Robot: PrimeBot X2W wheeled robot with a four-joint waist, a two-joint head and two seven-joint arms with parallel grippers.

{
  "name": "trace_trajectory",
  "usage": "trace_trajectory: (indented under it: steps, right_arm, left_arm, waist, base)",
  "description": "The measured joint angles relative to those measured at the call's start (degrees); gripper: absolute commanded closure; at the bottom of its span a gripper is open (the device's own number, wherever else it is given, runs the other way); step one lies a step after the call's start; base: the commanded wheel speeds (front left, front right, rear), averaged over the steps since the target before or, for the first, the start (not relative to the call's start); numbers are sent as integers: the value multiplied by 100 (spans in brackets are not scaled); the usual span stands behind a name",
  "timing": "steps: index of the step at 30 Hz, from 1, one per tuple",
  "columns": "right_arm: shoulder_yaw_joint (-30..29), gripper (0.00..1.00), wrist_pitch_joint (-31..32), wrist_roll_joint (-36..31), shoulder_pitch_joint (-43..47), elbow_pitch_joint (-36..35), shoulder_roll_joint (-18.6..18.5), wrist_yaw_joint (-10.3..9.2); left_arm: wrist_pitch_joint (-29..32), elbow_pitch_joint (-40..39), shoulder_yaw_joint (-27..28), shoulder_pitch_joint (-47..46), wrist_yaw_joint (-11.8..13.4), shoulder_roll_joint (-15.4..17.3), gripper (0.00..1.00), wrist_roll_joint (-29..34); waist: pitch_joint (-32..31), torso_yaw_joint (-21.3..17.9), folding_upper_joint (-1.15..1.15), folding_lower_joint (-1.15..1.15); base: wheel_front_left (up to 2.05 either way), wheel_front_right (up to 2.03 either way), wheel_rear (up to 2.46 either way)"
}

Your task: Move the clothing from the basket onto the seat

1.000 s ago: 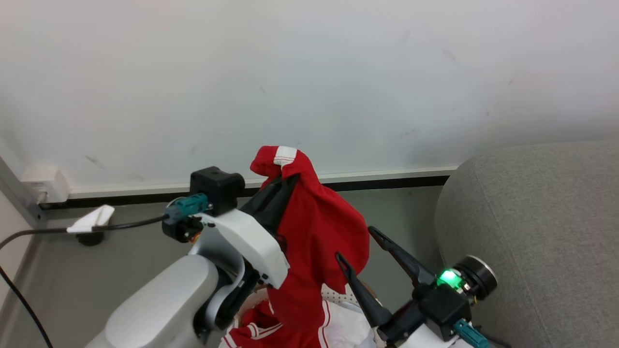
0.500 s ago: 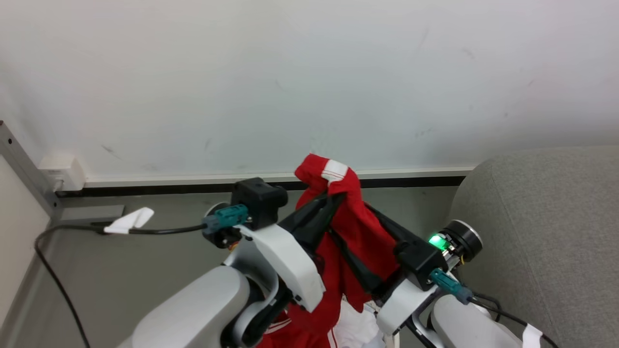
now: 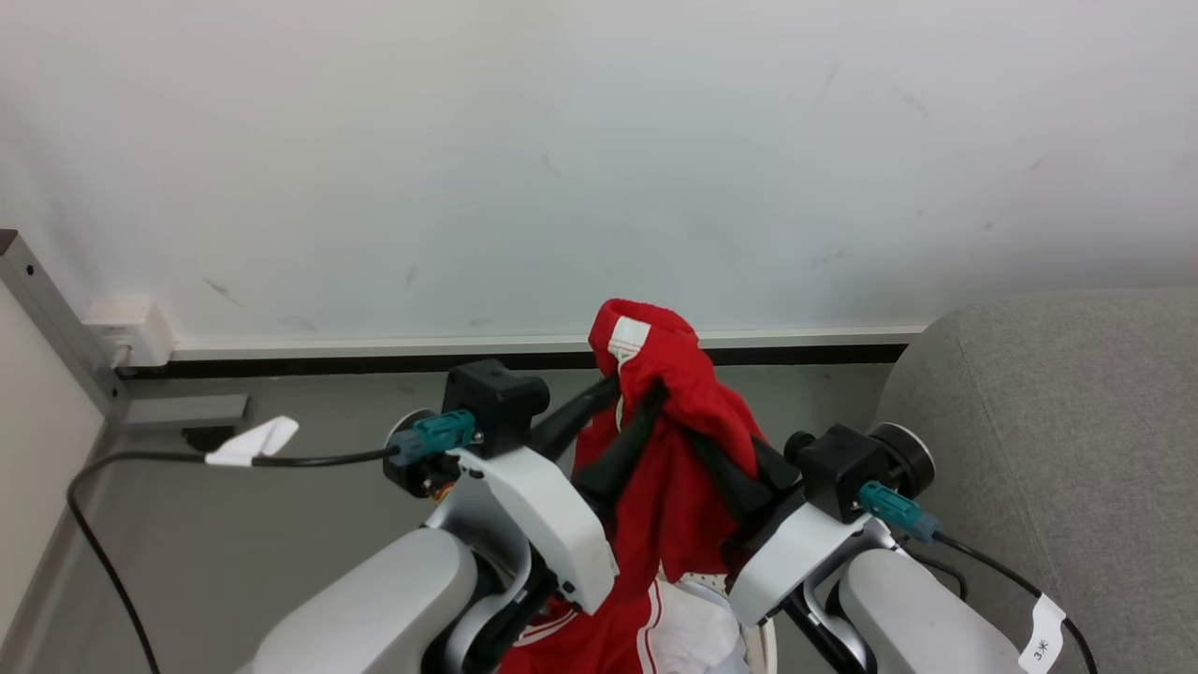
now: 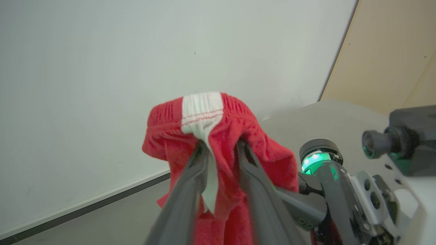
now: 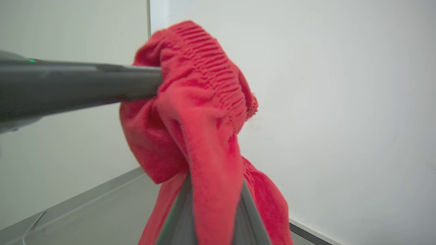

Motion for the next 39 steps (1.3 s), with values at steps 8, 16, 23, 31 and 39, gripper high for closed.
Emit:
trace_trajectory:
  steps: [8,16,23,31,39]
  right_arm:
    - [-517,100,1,-75,102,-49,1,0]
    - [-1093,100,1,-336,332,-241,1,0]
    - [-1447,100,1,-608,645,-420,1,0]
    - [-1967,100,1,-955,1048,-732,-1,0]
    - [-2514,100,1,-1170,1315,-1154,-2,0]
  left_arm:
    - [-132,109,-18,151,8,44,0,0]
    - [-276,166,-23,253,82,108,0,19]
    - [-376,113,-172,357,102,122,0,148]
    - [-431,45,-404,474,83,-38,0,221]
    - [-422,-114,-555,337,16,-65,0,442]
  waist:
    - [-16,-40,0,0]
    - [9,-220,0,0]
    - [114,-607,0,0]
    - [307,-1213,0,0]
    - [803,-1657,0,0]
  base:
    - [0,0,0]
    - [0,0,0]
    - [0,0,0]
    - [0,0,0]
    - [0,0,0]
